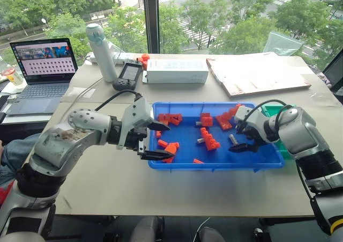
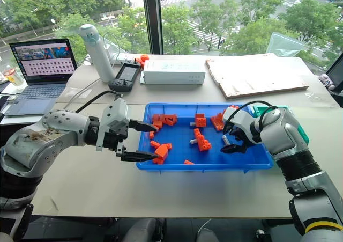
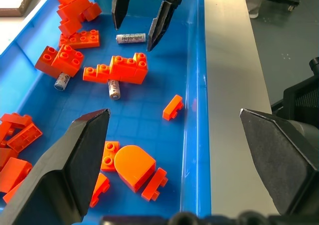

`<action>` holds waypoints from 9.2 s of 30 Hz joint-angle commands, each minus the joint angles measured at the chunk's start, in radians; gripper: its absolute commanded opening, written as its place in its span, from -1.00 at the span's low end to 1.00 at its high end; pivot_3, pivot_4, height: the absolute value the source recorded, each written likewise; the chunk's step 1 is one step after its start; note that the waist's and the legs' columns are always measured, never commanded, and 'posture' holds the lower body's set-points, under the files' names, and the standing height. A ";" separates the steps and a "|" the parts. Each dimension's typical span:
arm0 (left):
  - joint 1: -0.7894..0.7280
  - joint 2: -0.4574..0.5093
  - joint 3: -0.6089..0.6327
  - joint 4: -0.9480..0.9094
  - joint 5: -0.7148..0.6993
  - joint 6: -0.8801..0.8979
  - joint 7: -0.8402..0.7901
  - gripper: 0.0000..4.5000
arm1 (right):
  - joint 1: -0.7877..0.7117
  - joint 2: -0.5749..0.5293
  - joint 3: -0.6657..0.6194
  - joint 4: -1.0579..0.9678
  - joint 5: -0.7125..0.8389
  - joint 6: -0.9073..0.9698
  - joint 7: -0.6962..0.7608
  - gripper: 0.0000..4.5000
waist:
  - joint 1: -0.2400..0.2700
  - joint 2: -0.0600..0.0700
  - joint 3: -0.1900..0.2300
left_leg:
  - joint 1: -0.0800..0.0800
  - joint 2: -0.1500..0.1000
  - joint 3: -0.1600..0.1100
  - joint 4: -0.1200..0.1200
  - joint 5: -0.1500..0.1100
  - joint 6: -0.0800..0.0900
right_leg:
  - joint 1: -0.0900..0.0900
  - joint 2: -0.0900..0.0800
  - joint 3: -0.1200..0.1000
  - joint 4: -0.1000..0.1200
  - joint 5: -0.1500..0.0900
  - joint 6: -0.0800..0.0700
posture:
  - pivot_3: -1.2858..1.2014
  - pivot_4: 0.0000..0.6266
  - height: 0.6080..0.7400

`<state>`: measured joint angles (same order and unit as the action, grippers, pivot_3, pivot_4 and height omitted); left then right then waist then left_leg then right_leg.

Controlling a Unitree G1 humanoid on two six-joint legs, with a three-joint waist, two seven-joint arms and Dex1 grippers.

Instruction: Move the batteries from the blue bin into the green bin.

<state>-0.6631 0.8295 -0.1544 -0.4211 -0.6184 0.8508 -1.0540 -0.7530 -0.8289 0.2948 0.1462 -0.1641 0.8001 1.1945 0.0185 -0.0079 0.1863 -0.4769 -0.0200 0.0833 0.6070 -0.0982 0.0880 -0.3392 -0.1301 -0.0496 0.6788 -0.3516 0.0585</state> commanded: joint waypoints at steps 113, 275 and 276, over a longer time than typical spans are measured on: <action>-0.062 0.088 0.045 0.064 0.072 -0.035 -0.082 1.00 | -0.127 0.130 0.168 0.030 0.219 -0.154 -0.080 0.28 | -0.009 -0.001 -0.001 | -0.001 0.001 0.011 0.001 -0.002 0.006 | -0.006 -0.001 0.010 0.000 0.004 0.006 | 0.03 -0.52 1.00; -0.275 -0.281 0.168 0.304 -0.021 -0.207 0.091 1.00 | -0.184 -0.226 -0.266 0.312 0.150 -0.243 -0.090 -0.90 | 0.003 -0.005 -0.001 | -0.004 0.000 0.015 0.001 -0.003 0.003 | -0.010 -0.003 0.009 -0.002 0.008 0.009 | 0.03 -0.52 1.00; -0.294 -0.297 0.164 0.328 -0.009 -0.223 0.095 1.00 | -0.156 -0.225 -0.298 0.327 0.172 -0.224 -0.106 -0.90 | -0.003 -0.005 -0.001 | -0.004 0.000 0.016 0.000 -0.003 0.003 | -0.010 -0.003 0.010 -0.002 0.008 0.009 | 0.03 -0.52 1.00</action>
<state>-0.9203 0.5449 -0.0157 -0.1153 -0.6412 0.6750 -0.9727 -0.9189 -1.0340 0.0606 0.4775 -0.0170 0.5493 1.1106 0.0152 -0.0127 0.1856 -0.4813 -0.0199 0.1007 0.6070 -0.1008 0.0918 -0.3476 -0.1339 -0.0389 0.6774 -0.3434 0.0677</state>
